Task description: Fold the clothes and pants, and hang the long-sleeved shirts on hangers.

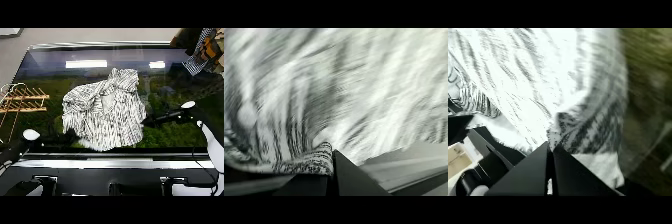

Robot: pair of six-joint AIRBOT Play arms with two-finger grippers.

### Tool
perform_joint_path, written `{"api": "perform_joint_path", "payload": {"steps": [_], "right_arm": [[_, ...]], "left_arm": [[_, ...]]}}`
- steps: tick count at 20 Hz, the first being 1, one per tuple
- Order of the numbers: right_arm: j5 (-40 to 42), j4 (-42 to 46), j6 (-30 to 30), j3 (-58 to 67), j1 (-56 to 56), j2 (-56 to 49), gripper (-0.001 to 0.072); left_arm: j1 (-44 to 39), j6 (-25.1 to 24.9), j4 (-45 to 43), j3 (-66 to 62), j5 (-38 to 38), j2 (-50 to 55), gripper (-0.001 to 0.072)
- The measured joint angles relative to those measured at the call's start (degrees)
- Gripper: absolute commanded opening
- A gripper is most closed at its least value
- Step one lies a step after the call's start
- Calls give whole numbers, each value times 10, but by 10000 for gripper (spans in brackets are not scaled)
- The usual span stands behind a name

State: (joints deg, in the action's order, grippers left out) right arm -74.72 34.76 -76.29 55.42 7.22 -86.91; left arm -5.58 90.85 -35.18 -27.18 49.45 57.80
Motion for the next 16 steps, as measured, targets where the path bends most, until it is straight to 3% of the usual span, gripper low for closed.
{"api": "perform_joint_path", "payload": {"steps": [4, 11, 16], "right_arm": [[65, -10, -8, 142, -19, 51, 33], [145, 109, -77, 570, -25, 131, 33], [178, 204, -111, 659, -26, 273, 33]], "left_arm": [[18, -12, -22, -203, -28, 9, 26], [78, -34, -53, -631, -45, 12, 27], [88, -32, -100, -798, -38, -41, 27]]}}
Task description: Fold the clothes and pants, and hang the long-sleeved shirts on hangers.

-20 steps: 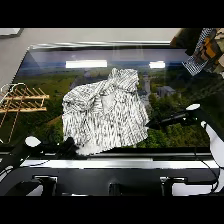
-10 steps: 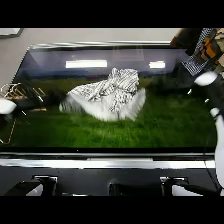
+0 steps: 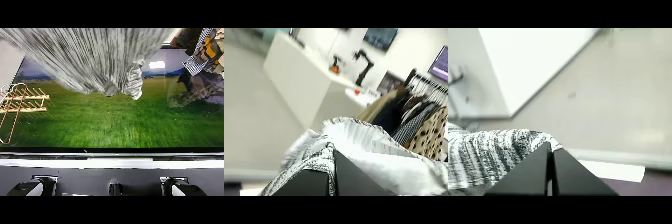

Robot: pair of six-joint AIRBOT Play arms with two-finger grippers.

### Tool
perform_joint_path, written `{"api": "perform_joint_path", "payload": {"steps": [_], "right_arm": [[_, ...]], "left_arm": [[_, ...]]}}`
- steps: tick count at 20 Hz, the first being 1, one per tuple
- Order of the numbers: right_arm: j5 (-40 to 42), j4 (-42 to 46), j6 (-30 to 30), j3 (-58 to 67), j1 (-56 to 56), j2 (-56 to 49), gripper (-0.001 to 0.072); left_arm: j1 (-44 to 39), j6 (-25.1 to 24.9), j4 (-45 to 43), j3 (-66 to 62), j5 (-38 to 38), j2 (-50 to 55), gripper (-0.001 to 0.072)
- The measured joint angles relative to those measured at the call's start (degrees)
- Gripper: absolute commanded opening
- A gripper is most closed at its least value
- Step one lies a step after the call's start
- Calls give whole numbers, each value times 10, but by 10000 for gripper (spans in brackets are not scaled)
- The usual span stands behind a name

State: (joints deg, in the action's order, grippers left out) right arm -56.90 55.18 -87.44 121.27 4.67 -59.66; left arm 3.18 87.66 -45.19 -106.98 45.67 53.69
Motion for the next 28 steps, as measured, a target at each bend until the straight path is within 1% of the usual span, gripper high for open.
{"api": "perform_joint_path", "payload": {"steps": [3, 6, 8, 11, 13, 16, 19, 22, 25, 28], "right_arm": [[4, 69, -37, 13, 0, 84, 33], [7, 128, -76, 18, 0, 146, 34], [8, 156, -97, 19, 0, 165, 35], [9, 172, -113, 20, 0, 157, 36], [4, 174, -117, 20, 0, 123, 36], [-3, 156, -119, 20, -1, 37, 37], [1, 109, -102, 13, -1, -81, 36], [54, 35, -67, -19, -1, -200, 36], [108, -22, -43, -43, -3, -313, 36], [130, -52, -35, -52, -16, -408, 36]], "left_arm": [[1, 36, -53, -30, 16, -52, 27], [2, 75, -104, -41, 36, -95, 27], [2, 92, -127, -44, 44, -111, 27], [2, 108, -147, -39, 51, -114, 27], [2, 111, -152, -24, 56, -99, 27], [-1, 101, -157, 9, 56, -46, 28], [-21, 67, -165, 36, 35, 47, 28], [-46, 35, -168, 47, -20, 168, 28], [-63, 23, -166, 50, -75, 290, 28], [-69, 21, -143, 52, -85, 390, 28]]}}
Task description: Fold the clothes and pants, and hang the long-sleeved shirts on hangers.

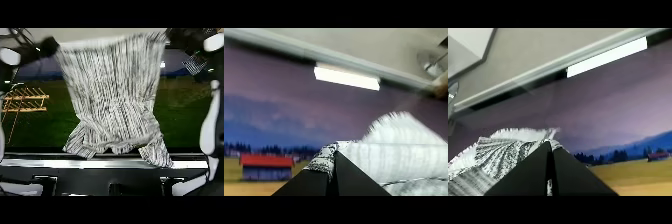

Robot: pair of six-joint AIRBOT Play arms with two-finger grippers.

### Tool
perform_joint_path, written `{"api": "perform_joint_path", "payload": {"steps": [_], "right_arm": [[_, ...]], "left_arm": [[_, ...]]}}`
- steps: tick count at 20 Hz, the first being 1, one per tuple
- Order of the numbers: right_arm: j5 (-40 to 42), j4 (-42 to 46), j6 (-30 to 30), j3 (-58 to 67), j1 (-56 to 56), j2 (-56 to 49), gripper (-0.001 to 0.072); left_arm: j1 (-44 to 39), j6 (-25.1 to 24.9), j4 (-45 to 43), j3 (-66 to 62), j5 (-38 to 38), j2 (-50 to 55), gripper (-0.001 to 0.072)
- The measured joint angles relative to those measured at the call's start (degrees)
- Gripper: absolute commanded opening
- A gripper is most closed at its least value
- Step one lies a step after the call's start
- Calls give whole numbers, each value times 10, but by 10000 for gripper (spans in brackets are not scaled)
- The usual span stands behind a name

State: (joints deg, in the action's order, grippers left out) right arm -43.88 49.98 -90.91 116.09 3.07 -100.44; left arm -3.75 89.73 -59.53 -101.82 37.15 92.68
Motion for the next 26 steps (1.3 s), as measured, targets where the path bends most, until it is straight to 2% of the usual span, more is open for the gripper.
{"api": "perform_joint_path", "payload": {"steps": [2, 3, 4, 5, 6, 7, 10, 13, 16, 18, 21, 22, 23, 24, 26], "right_arm": [[-3, -13, 2, -2, -10, -48, 43], [-16, -15, 2, -3, -14, -67, 88], [-28, -16, 2, -3, -16, -80, 154], [-43, -17, 2, -3, -16, -87, 224], [-61, -17, 2, -3, -14, -90, 367], [-84, -16, 2, -4, -9, -90, 497], [-187, -6, 11, -4, 24, -63, 506], [-321, 50, 15, -12, 74, -19, 506], [-409, 92, 6, -90, 128, 57, 507], [-437, 99, -3, -190, 146, 132, 507], [-442, 101, -24, -367, 155, 253, 509], [-439, 99, -33, -431, 156, 294, 528], [-433, 96, -40, -487, 157, 330, 608], [-424, 92, -48, -541, 157, 363, 634], [-401, 86, -61, -636, 158, 417, 634]], "left_arm": [[-2, 0, 21, 1, 25, 50, 30], [-3, 0, 29, 1, 42, 68, 70], [-3, 3, 37, 1, 64, 83, 248], [-2, 9, 42, 1, 85, 94, 479], [0, 20, 46, 1, 106, 99, 617], [3, 29, 49, 1, 125, 101, 617], [21, 54, 52, 0, 192, 86, 618], [42, 70, 21, 15, 273, 41, 618], [50, 84, -24, 106, 317, -42, 618], [50, 93, -23, 216, 312, -118, 618], [35, 100, 32, 401, 279, -238, 618], [25, 102, 51, 452, 268, -270, 618], [12, 107, 70, 500, 254, -301, 618], [-5, 115, 86, 541, 242, -324, 619], [-44, 133, 105, 594, 221, -352, 618]]}}
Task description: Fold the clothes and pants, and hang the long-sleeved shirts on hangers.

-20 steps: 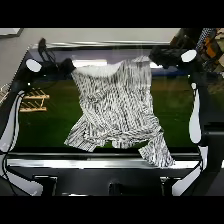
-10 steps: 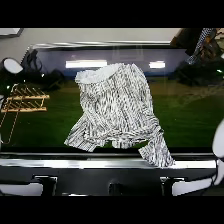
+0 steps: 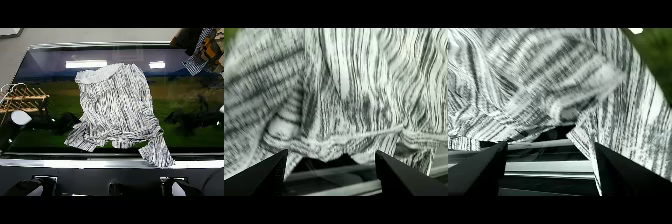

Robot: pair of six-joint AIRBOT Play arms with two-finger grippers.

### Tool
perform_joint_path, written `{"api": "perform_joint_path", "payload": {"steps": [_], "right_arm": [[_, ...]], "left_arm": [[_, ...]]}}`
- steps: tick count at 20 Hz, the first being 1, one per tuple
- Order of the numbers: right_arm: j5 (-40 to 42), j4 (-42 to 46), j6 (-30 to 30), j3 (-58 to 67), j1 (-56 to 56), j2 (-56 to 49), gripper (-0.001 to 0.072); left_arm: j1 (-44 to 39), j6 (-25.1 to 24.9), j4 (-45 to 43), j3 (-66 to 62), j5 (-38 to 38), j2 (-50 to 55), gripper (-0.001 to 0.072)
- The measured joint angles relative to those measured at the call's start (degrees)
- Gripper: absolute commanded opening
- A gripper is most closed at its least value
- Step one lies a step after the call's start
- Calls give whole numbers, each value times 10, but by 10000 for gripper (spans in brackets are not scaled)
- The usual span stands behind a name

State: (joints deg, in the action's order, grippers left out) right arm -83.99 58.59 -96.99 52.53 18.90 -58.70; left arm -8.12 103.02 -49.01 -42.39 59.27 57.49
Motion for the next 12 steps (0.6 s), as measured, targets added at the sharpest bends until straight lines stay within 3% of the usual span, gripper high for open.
{"api": "perform_joint_path", "payload": {"steps": [8, 9, 10, 11, 12], "right_arm": [[182, -89, -16, -189, 1, 57, 615], [201, -101, -15, -195, 1, 54, 546], [218, -115, -12, -200, 1, 48, 415], [233, -133, -4, -204, 1, 39, 192], [246, -151, 5, -206, 1, 29, 37]], "left_arm": [[-157, 68, 23, 59, -101, 11, 619], [-171, 77, 24, 60, -109, 19, 618], [-184, 84, 25, 61, -116, 27, 618], [-198, 89, 25, 62, -127, 35, 618], [-210, 93, 25, 62, -139, 43, 619]]}}
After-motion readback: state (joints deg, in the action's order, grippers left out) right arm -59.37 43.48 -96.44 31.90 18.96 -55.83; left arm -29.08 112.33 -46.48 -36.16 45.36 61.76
